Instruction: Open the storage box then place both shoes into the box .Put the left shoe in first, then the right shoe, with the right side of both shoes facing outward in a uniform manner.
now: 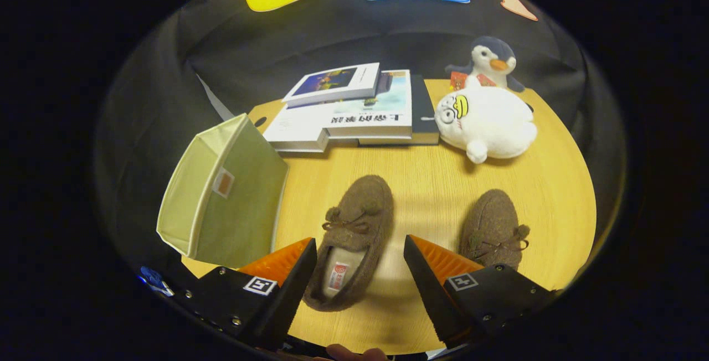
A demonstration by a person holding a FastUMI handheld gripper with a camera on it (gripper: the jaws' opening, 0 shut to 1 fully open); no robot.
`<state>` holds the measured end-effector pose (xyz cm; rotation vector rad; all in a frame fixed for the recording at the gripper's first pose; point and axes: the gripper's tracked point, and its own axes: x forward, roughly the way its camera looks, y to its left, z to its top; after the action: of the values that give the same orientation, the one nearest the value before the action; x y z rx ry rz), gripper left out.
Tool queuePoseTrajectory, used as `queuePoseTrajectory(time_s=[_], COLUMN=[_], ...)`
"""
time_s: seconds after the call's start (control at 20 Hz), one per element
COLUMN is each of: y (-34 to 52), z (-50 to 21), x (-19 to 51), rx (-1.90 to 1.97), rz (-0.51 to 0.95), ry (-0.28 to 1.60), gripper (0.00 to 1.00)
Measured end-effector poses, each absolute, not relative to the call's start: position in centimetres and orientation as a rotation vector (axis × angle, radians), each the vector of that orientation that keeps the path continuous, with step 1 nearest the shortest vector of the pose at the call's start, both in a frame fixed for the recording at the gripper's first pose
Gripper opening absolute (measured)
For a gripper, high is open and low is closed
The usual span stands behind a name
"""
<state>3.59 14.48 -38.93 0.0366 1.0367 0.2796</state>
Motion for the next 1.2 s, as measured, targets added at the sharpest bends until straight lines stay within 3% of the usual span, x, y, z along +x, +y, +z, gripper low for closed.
queuePoseTrajectory(time_s=[0.4,0.5,0.6,0.7,0.75,0.8,0.85,1.2], y=[13.8,14.0,14.6,15.3,15.3,14.7,14.6,15.8], z=[-44.6,-45.6,-45.9,-46.3,-46.2,-46.3,-45.7,-40.7], x=[3.8,4.6,5.8,5.7,6.1,6.5,6.5,6.0], rx=[-0.049,-0.060,-0.064,-0.069,-0.101,-0.107,-0.098,-0.018], rz=[0.210,0.212,0.224,0.254,0.247,0.220,0.205,0.268], ry=[1.144,1.142,1.108,1.114,1.098,1.078,1.073,1.064], gripper=[0.95,0.91,0.83,0.63,0.40,0.39,0.08,0.08])
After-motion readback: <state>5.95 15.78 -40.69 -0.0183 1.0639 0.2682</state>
